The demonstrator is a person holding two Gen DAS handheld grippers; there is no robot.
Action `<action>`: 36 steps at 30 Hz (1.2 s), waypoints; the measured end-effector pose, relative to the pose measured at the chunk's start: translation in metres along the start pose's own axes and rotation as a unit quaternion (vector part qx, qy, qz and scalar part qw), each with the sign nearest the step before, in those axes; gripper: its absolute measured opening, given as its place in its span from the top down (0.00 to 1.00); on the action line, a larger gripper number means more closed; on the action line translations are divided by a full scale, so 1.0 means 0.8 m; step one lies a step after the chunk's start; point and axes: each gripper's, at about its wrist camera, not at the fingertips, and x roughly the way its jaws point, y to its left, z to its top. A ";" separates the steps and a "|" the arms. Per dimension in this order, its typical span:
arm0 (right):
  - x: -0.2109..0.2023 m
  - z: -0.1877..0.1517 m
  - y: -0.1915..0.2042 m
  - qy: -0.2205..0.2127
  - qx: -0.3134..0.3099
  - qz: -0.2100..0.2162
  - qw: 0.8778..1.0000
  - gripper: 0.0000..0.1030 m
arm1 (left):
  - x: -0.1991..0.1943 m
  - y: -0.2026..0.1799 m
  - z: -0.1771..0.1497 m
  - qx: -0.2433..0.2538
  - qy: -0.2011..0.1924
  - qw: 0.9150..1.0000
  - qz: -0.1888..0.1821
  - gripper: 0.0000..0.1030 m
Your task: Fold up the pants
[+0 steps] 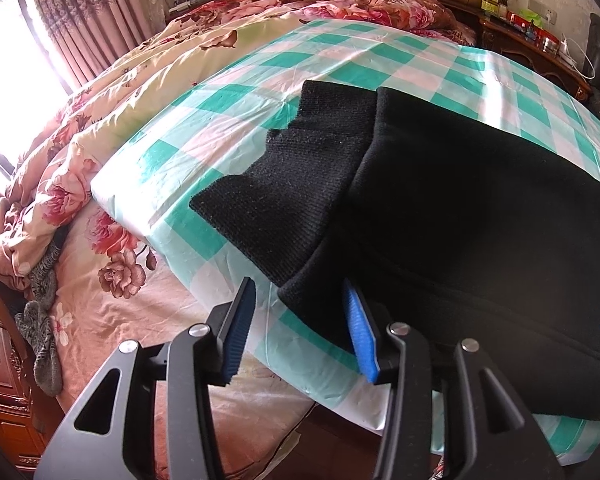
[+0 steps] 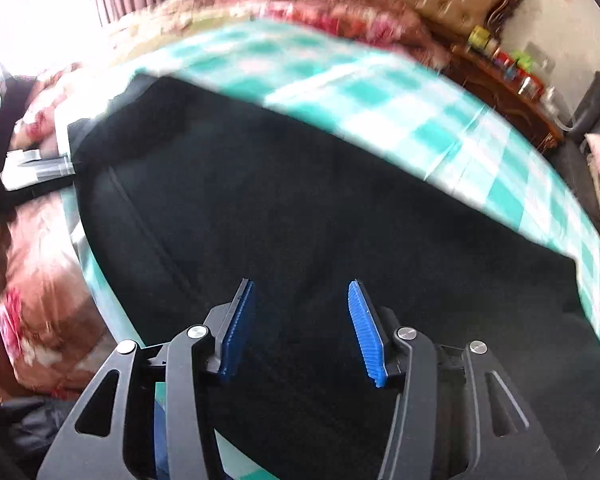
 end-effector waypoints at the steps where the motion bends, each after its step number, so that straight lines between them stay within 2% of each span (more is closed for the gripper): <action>1: 0.003 -0.004 0.001 0.006 -0.002 0.004 1.000 0.53 | 0.000 0.000 0.000 0.001 0.000 1.000 0.002 0.55; 5: 0.001 -0.013 0.005 -0.003 -0.010 -0.005 1.000 0.52 | 0.000 -0.001 0.002 0.004 0.001 1.000 0.010 0.51; 11: 0.003 -0.016 0.003 -0.003 -0.004 0.004 1.000 0.52 | -0.002 -0.005 0.011 0.007 -0.002 1.000 0.018 0.50; 15: 0.003 -0.016 0.002 -0.003 -0.005 0.009 1.000 0.52 | 0.001 -0.004 0.018 0.008 -0.004 1.000 0.024 0.44; 22: 0.002 -0.017 0.002 -0.003 -0.003 0.015 1.000 0.52 | 0.002 -0.003 0.034 0.008 -0.010 1.000 0.026 0.43; 24: 0.002 -0.018 0.002 -0.002 -0.004 0.016 1.000 0.52 | 0.003 0.001 0.039 0.001 -0.011 1.000 0.016 0.42; 26: 0.002 -0.017 0.002 -0.002 -0.005 0.017 1.000 0.52 | 0.003 0.016 0.045 -0.030 -0.014 0.999 -0.018 0.41; 28: 0.002 -0.018 0.002 -0.002 -0.006 0.017 1.000 0.52 | -0.001 0.055 0.051 -0.110 -0.028 0.991 -0.074 0.41; 30: 0.003 -0.017 0.001 -0.001 -0.004 0.019 1.000 0.52 | -0.002 0.090 0.053 -0.170 -0.035 0.981 -0.088 0.45; 32: 0.003 -0.017 0.000 0.000 -0.003 0.021 1.000 0.51 | 0.001 0.118 0.053 -0.207 -0.029 0.969 -0.129 0.47; 35: 0.003 -0.016 0.000 0.000 -0.005 0.022 1.000 0.51 | 0.012 0.142 0.043 -0.251 -0.007 0.940 -0.231 0.48; 36: 0.004 -0.016 -0.001 0.001 -0.005 0.024 1.000 0.51 | 0.021 0.146 0.037 -0.266 0.006 0.928 -0.262 0.52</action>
